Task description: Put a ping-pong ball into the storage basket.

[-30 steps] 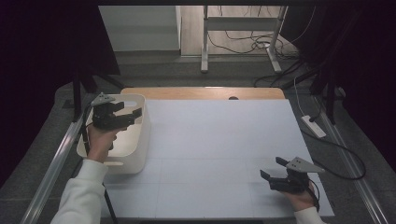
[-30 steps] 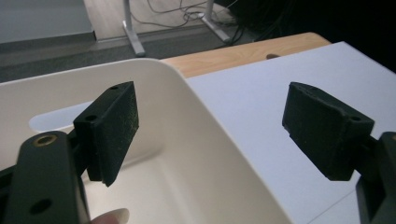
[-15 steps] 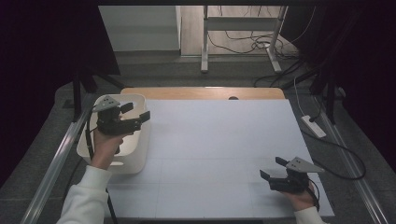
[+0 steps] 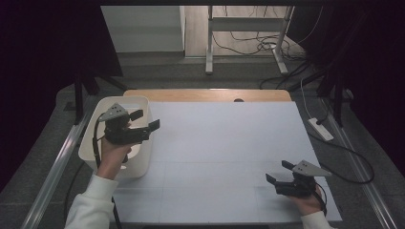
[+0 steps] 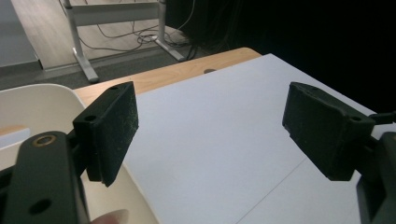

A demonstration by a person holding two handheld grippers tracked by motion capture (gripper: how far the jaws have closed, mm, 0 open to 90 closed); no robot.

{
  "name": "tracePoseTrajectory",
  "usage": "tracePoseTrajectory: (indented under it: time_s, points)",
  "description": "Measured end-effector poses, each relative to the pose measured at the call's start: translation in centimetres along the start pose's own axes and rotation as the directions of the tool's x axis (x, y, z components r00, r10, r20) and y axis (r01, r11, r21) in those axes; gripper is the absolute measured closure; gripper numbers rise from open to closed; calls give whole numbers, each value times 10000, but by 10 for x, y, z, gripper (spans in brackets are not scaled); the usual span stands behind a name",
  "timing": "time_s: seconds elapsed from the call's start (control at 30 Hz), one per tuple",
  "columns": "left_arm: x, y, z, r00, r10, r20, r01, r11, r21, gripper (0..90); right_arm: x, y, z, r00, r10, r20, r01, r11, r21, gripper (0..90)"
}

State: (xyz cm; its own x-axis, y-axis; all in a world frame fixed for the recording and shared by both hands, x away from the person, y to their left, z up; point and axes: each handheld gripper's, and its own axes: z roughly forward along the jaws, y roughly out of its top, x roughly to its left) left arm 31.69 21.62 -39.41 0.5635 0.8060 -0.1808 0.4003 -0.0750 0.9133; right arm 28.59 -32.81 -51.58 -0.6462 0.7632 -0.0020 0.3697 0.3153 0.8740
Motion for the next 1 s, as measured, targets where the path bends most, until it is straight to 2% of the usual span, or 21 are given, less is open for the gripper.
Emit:
tracePoseTrajectory:
  time_s: [0.13,0.47,0.63,1.0]
  points:
    - [-5,0,2,9998,10,181,-10,10000,0,192,0,0,-1,10000,24,15,-24,10000,-21,153]
    - [-21,-1,3,9974,336,638,-339,9994,40,193,0,0,-1,10000,38,33,-38,10000,-9,153]
    - [-36,-2,5,9926,662,1021,-674,9977,83,193,0,0,-2,10000,-1,28,1,10000,-23,153]
    - [-61,-12,13,9811,1054,1623,-1116,9933,297,194,0,0,-2,10000,9,-12,-10,10000,-79,153]
